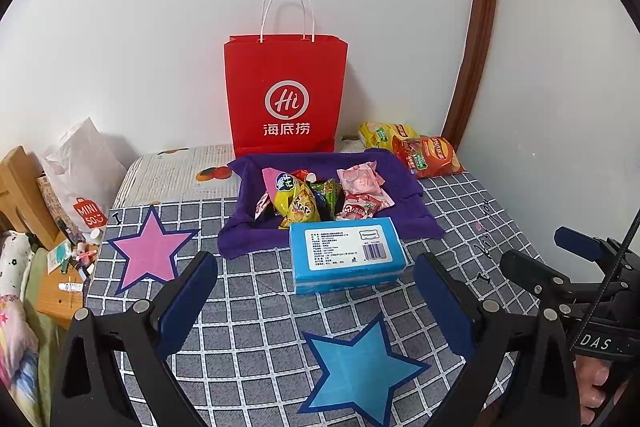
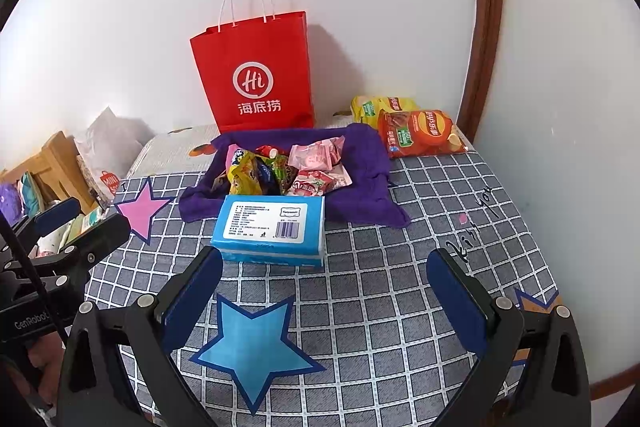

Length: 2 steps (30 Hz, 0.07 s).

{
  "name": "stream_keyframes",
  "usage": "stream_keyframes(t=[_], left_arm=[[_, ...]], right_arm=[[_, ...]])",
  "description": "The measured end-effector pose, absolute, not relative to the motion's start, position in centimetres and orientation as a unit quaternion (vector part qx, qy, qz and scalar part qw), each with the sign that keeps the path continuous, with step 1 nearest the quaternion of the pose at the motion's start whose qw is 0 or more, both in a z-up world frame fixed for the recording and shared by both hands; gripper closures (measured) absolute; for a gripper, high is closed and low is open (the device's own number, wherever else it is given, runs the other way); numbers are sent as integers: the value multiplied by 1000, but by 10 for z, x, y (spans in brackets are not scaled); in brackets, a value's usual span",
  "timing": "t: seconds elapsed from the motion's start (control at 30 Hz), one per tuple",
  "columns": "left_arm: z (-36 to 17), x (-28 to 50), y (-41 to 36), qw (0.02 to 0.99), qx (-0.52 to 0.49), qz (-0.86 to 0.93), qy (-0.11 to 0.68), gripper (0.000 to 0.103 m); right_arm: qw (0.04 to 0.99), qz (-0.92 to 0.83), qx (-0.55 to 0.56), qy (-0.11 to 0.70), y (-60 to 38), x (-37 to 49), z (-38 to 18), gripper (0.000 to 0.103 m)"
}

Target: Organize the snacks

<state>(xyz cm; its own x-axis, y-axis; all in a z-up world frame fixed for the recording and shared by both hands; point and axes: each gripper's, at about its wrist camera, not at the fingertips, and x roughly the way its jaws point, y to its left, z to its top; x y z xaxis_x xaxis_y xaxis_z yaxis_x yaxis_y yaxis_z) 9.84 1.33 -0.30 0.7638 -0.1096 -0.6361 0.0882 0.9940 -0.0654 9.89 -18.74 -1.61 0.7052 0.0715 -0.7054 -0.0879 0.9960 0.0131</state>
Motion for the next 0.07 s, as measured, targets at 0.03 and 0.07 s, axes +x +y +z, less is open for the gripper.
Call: stream_keyframes(t=[0.03, 0.07], left_arm=[[-3, 98, 13, 939, -15, -53, 339, 4], [-2, 97, 12, 940, -15, -53, 338, 4]], right_arm=[[923, 43, -11, 381, -188, 99, -16, 2], [923, 43, -11, 381, -188, 99, -16, 2]])
